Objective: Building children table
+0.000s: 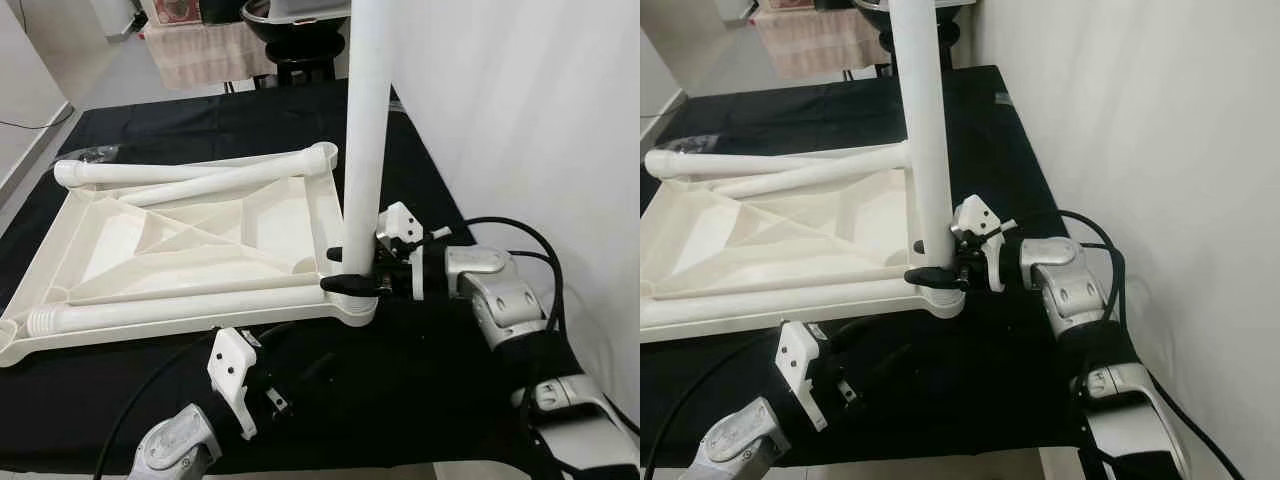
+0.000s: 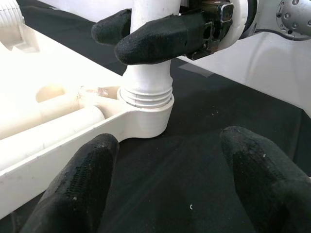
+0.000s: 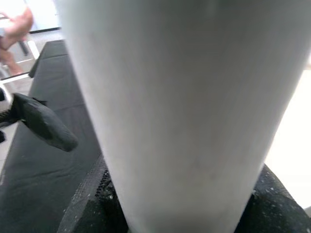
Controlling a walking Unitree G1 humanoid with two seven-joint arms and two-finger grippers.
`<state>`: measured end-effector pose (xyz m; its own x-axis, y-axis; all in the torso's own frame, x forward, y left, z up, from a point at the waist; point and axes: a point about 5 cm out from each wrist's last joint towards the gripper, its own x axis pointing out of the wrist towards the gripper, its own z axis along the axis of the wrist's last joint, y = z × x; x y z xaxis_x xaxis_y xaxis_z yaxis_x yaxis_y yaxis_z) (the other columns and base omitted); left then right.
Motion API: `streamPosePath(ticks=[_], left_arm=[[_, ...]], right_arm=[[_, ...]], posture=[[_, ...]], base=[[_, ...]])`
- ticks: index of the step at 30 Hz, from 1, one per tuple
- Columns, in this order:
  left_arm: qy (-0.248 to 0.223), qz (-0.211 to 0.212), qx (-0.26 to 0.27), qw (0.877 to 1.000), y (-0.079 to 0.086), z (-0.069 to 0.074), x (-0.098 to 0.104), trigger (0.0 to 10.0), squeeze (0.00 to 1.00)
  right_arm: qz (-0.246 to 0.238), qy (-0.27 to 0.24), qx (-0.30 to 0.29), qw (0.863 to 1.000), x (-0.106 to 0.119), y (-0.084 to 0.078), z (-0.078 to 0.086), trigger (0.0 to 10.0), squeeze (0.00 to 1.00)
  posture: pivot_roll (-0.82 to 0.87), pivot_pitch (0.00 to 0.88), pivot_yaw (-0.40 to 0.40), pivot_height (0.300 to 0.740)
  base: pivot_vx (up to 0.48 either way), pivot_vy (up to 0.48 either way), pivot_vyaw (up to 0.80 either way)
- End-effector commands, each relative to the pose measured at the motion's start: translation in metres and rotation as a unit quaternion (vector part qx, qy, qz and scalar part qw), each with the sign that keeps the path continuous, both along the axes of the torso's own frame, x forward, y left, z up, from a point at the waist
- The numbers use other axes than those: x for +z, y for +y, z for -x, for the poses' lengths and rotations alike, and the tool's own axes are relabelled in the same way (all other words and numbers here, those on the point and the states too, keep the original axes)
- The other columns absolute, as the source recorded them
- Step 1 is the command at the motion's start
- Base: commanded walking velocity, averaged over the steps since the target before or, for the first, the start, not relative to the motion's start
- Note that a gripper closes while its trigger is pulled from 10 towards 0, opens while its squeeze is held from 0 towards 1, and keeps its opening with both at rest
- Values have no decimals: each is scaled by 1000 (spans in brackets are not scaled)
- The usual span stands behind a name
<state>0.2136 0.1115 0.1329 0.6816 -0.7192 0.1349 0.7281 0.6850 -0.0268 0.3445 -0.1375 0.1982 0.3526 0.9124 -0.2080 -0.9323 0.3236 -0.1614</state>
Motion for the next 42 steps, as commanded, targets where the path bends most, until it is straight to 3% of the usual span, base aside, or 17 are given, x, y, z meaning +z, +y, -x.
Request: streamPosePath(ticks=[1, 4, 5, 6, 8, 10, 17, 18, 20, 21, 25, 29, 30, 31, 32, 41, 42], left_arm=[[2, -1, -2, 1000, -1, 3, 0, 10000, 0], [2, -1, -2, 1000, 0, 3, 0, 10000, 0], [1, -1, -2, 1000, 2, 2, 1, 10000, 0], [1, -2, -1, 1000, 4, 1, 2, 10000, 0], [1, -2, -1, 1000, 4, 1, 2, 10000, 0], [2, -2, -2, 1000, 6, -1, 1, 10000, 0], [5, -1, -7, 1000, 5, -3, 1, 10000, 0], [4, -1, -4, 1000, 6, -4, 1, 10000, 0], [4, -1, -1, 1000, 6, -4, 1, 10000, 0], [3, 0, 1, 1000, 5, -4, 1, 10000, 0], [2, 0, 1, 1000, 5, -4, 1, 10000, 0], [2, 0, 0, 1000, 4, -4, 1, 10000, 0], [3, 0, -1, 1000, 3, -3, 1, 10000, 0], [3, 0, -1, 1000, 3, -3, 1, 10000, 0], [3, 1, -2, 1000, 2, -3, 1, 10000, 0], [3, 0, -3, 1000, 1, 0, 0, 10000, 0], [4, 0, -2, 1000, 1, 0, 0, 10000, 0]], right_arm=[[-12, 18, -56, 998, -15, -2, 4, 0, 0], [-16, 20, -106, 994, -22, -4, 6, 0, 0], [-33, 60, -184, 981, -54, 18, 28, 0, 0], [-8, 29, -249, 968, -65, 29, 42, 0, 0], [-8, 29, -249, 968, -65, 29, 42, 0, 0], [-28, 40, -325, 945, -69, 35, 52, 0, 0], [-23, 44, -307, 951, -71, 37, 48, 0, 0], [-38, 48, -310, 949, -68, 36, 46, 10000, 0], [-49, 52, -314, 947, -66, 35, 45, 10000, 0], [-62, 58, -304, 949, -63, 35, 44, 10000, 1000], [-81, 54, -276, 956, -55, 36, 40, 10000, 1000], [-100, 33, -182, 978, -32, 41, 38, 10000, 1000], [-93, 24, -148, 984, -27, 40, 38, 10000, 780], [-93, 24, -148, 984, -27, 40, 38, 10000, 780], [-76, 18, -101, 992, -25, 37, 37, 10000, 0], [-42, 30, 30, 998, -12, 30, 23, 9882, 0], [-51, 41, 40, 997, -9, 29, 19, 1137, 0]], posture=[[-39, 184, 42, 740], [-41, 184, 40, 740], [-45, 202, 49, 740], [-57, 201, 62, 740], [-57, 201, 62, 740], [-71, 190, 73, 740], [-69, 185, 68, 740], [-67, 182, 65, 740], [-67, 180, 63, 740], [-64, 182, 60, 740], [-63, 181, 59, 740], [-60, 178, 64, 740], [-57, 177, 63, 740], [-57, 177, 63, 740], [-52, 175, 62, 740], [-21, 165, 64, 740], [-21, 165, 64, 740]], base=[[0, 0, 0], [0, 0, 0], [0, 0, 0], [0, 0, 0], [0, 0, 0], [0, 0, 0], [0, 0, 0], [0, 0, 0], [0, 0, 0], [0, 0, 0], [0, 0, 0], [0, 0, 0], [0, 0, 0], [0, 0, 0], [0, 0, 0], [0, 0, 0], [0, 0, 0]])
